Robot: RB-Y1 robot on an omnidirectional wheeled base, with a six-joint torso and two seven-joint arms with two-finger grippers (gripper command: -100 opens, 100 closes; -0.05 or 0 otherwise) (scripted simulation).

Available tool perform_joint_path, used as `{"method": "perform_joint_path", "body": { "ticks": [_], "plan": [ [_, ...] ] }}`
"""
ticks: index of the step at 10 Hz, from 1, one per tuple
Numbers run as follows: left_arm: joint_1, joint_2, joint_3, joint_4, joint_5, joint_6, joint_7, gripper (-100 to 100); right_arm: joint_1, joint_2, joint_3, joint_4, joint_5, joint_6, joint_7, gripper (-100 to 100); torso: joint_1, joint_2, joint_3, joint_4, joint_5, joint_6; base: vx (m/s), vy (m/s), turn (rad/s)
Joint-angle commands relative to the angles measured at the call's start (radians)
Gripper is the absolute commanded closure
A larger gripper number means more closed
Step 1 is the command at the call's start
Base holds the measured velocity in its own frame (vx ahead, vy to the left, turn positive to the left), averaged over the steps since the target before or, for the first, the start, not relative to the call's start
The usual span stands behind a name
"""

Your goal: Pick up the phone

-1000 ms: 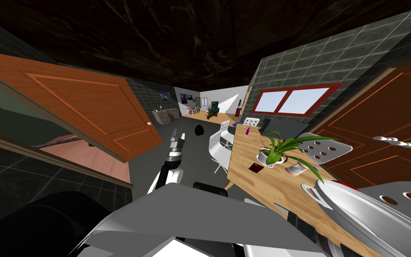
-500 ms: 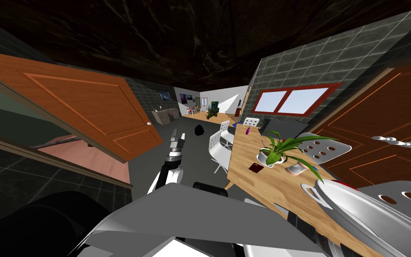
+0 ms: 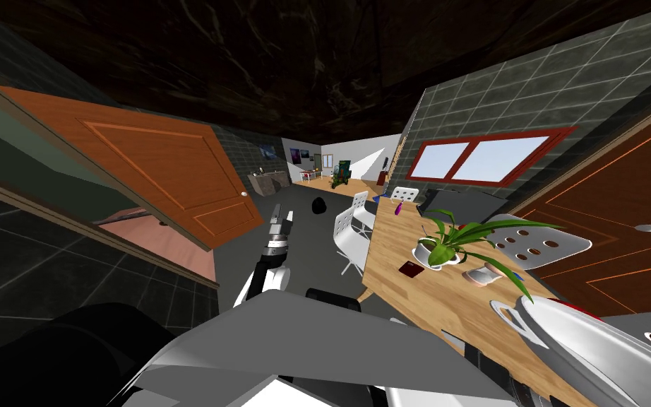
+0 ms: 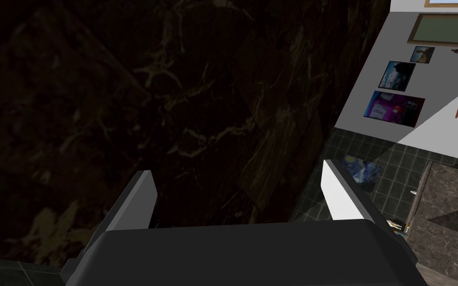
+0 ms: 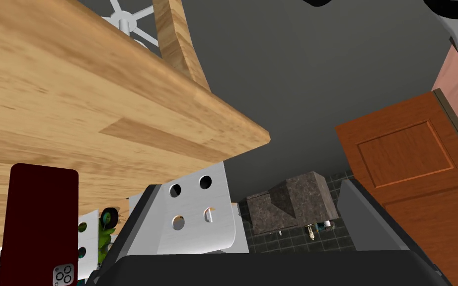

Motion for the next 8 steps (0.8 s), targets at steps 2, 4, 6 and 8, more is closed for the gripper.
{"method": "perform_joint_path", "body": {
  "ticks": [2, 4, 6, 8],
  "plan": [
    [0.000, 0.000, 0.000, 0.000, 0.000, 0.000, 0.000, 0, -0.062, -0.019, 0.057, 0.083, 0.013, -0.032, 0.062, -100, 0.000, 0.000, 0.000, 0.000, 0.000, 0.000, -0.024, -0.008, 0.148],
    [0.000, 0.000, 0.000, 0.000, 0.000, 0.000, 0.000, 0, -0.084, -0.028, 0.079, 0.134, 0.017, -0.048, 0.091, -100, 0.000, 0.000, 0.000, 0.000, 0.000, 0.001, -0.016, -0.007, 0.058],
    [0.000, 0.000, 0.000, 0.000, 0.000, 0.000, 0.000, 0, -0.107, -0.037, 0.101, 0.175, 0.022, -0.065, 0.122, -100, 0.000, 0.000, 0.000, 0.000, 0.000, 0.000, -0.024, -0.008, 0.133],
    [0.000, 0.000, 0.000, 0.000, 0.000, 0.000, 0.000, 0, -0.130, -0.047, 0.125, 0.218, 0.026, -0.082, 0.154, -100, 0.000, 0.000, 0.000, 0.000, 0.000, 0.000, -0.019, 0.002, 0.068]
  ]
}}
